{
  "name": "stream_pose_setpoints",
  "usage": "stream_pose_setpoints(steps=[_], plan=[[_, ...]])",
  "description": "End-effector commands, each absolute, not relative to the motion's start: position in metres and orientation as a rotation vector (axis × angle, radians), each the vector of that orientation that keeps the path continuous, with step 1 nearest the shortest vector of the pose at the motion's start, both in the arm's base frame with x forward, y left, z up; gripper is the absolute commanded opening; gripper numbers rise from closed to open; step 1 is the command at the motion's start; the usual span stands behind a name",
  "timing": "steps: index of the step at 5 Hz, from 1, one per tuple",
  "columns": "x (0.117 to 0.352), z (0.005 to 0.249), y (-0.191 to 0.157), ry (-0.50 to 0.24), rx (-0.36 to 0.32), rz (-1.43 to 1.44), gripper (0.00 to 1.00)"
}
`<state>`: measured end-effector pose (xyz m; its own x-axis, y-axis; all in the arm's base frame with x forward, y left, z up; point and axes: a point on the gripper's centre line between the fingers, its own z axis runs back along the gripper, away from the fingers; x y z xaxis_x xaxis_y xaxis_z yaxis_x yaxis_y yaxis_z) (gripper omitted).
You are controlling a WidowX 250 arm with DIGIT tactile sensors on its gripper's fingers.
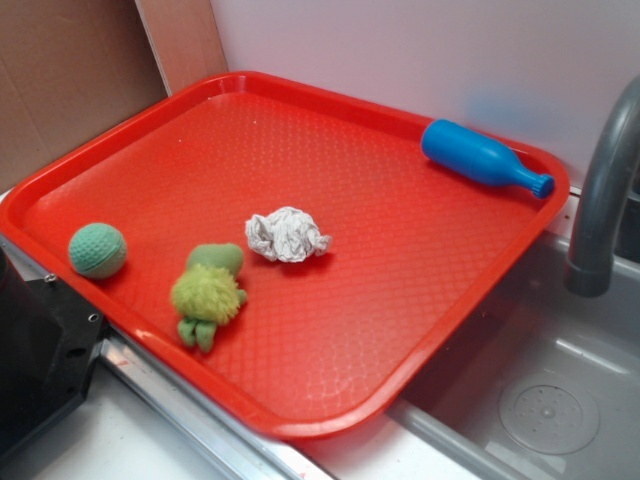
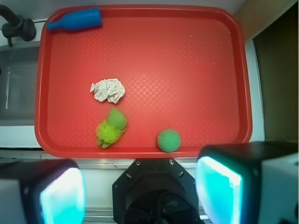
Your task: Grab the white paper.
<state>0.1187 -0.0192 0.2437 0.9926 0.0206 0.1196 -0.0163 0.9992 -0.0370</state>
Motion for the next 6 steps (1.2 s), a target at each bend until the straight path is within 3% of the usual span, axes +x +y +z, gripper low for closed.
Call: stream_pose_setpoints(steps=[1,2,3,5,6], plan=[[0.119,0.244,-0.019,-0.12,-0.036,0.018,1.0],[0.14,0.206,-0.022,-0.132,-0.031,-0.119,1.0],[0.174,0.155,-0.035,-0.083,-0.04,-0.27,1.0],[0.227,0.056,-0.074,-0.089,-0.05,-0.534,1.0],[0.219,0.02,-0.099,-0.004,-0.066,-0.622,1.0]])
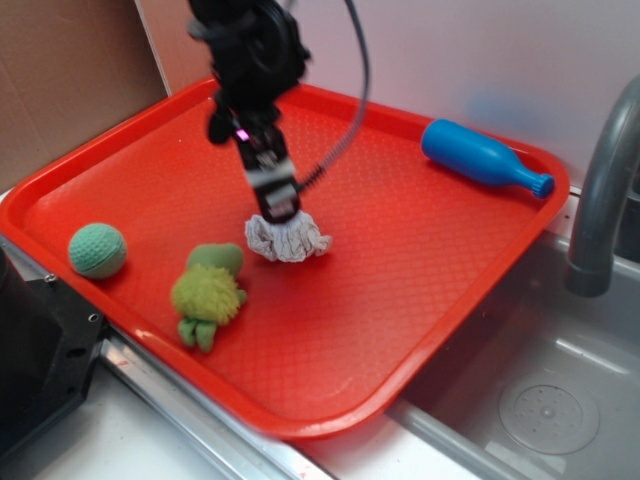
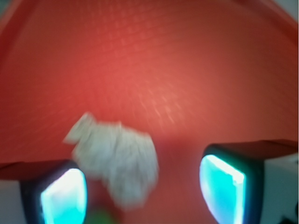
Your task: Grab the white paper.
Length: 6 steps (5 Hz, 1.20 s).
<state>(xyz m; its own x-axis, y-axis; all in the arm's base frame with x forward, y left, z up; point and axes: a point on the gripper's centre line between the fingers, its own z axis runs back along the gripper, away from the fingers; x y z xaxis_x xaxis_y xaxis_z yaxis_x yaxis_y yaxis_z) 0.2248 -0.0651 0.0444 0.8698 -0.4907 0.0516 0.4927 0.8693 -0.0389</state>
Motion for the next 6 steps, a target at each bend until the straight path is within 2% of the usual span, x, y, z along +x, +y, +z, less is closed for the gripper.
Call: stream_pose_setpoints(steps=[1,2,4,5,6], plan=[[0.206,0.02,-0.113,0.017,-0.108,-0.657,1.0],[0.201,0.024,-0.116,0.017,-0.087,-0.65,0.0],[0.18,0.061,-0.095,-0.063,-0.048,-0.625,0.0],[0.172,0.11,-0.07,-0.133,-0.029,-0.505,0.0],[0.169,0.159,-0.027,-0.149,-0.095,-0.249,0.0]])
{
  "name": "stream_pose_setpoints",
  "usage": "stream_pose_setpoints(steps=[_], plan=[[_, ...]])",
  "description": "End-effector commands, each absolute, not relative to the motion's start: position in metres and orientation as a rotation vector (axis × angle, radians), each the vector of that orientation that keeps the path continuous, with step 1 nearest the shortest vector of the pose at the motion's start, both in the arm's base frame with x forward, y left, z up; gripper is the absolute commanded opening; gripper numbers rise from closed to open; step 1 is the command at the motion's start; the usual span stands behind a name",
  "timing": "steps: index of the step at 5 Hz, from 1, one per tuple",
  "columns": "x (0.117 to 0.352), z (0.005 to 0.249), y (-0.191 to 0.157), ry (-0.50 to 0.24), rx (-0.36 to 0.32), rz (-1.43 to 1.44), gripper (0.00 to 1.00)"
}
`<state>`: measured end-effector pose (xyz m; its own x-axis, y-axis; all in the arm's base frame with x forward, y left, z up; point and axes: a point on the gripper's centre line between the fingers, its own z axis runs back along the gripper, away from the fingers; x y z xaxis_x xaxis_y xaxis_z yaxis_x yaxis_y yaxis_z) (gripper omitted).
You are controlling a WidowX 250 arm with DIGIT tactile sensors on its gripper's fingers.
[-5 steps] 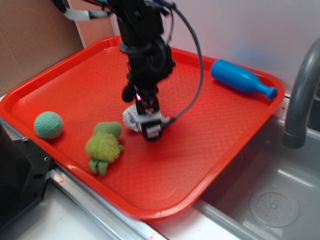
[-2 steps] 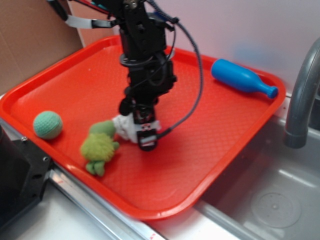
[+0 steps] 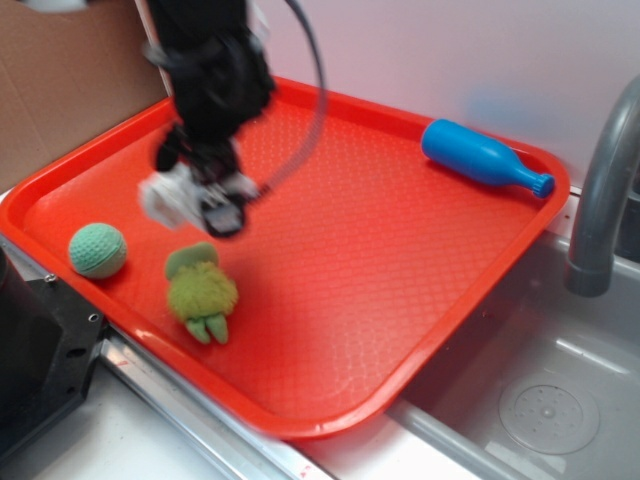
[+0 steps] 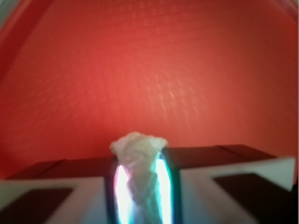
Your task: Grab the white paper.
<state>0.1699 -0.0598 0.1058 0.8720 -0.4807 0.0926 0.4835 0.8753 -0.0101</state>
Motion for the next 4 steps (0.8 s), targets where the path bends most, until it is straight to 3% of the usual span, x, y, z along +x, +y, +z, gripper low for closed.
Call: stream_pose_setpoints(steps=[1,2,3,4], plan=[[0.17,0.207,0.007,-0.196,0.029,-0.006,0.0],[0.18,0.228,0.023,-0.174,0.086,0.115,0.0],[0.181,0.24,0.024,-0.179,0.053,0.135,0.0],[0.184,0.236,0.015,-0.161,0.057,0.12,0.0]])
